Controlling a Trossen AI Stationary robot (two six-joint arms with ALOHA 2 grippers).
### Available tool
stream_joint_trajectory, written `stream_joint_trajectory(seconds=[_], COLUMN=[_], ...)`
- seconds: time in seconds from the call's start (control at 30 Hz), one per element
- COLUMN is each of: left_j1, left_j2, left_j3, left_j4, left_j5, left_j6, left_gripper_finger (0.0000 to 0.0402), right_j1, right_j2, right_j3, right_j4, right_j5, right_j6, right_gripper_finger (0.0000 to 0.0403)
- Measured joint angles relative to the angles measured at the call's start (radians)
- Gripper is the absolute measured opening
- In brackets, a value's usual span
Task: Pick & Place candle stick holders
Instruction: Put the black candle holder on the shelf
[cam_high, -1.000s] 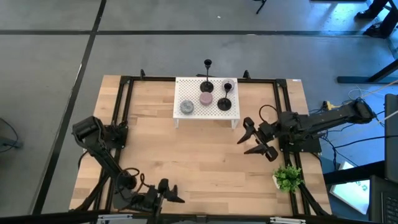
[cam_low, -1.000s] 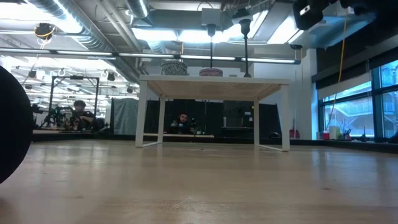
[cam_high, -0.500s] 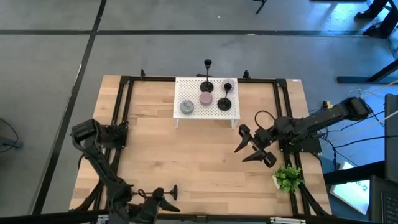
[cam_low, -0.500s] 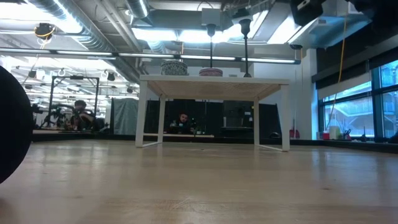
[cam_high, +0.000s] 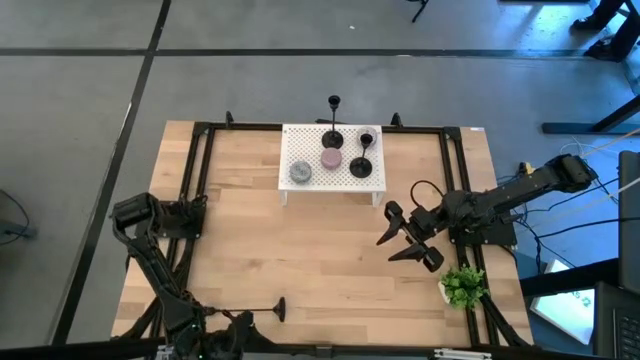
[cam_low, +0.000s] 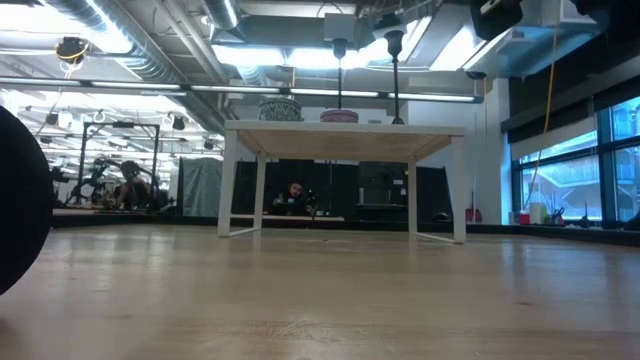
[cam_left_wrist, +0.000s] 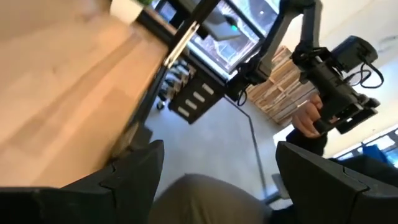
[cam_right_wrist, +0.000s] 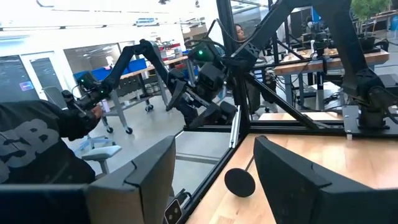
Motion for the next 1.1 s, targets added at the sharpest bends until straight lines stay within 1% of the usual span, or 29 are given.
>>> stream_joint_trajectory(seconds=[0.3, 0.43, 0.53, 0.6, 0.87, 0.97, 1.1], left_j1=[-0.028, -0.035, -0.04, -0.04, -0.037, -0.037, -0.034], left_j2=[0.005, 0.044, 0.077, 0.092, 0.098, 0.098, 0.098], left_j3=[0.0, 0.001, 0.001, 0.001, 0.001, 0.001, 0.001], left_j4=[-0.123, -0.154, -0.185, -0.211, -0.465, -0.535, -0.602], left_j5=[-0.002, 0.017, 0.032, 0.054, 0.187, 0.225, 0.234], left_j6=[-0.348, -0.573, -0.698, -0.754, -0.991, -1.04, -1.077], left_gripper_finger=[0.0304, 0.0285, 0.0262, 0.0247, 0.0198, 0.0184, 0.0169], right_j1=[0.0, 0.0, 0.0, 0.0, 0.0, 0.0, 0.0], right_j2=[0.0, 0.0, 0.0, 0.0, 0.0, 0.0, 0.0], right_j3=[0.0, 0.0, 0.0, 0.0, 0.0, 0.0, 0.0], right_j4=[0.0, -0.001, -0.001, -0.001, -0.001, -0.001, -0.001], right_j5=[0.0, 0.0, 0.0, 0.0, 0.0, 0.0, 0.0], right_j6=[0.0, 0.0, 0.0, 0.0, 0.0, 0.0, 0.0], right_gripper_finger=[0.022, 0.022, 0.022, 0.022, 0.022, 0.022, 0.022])
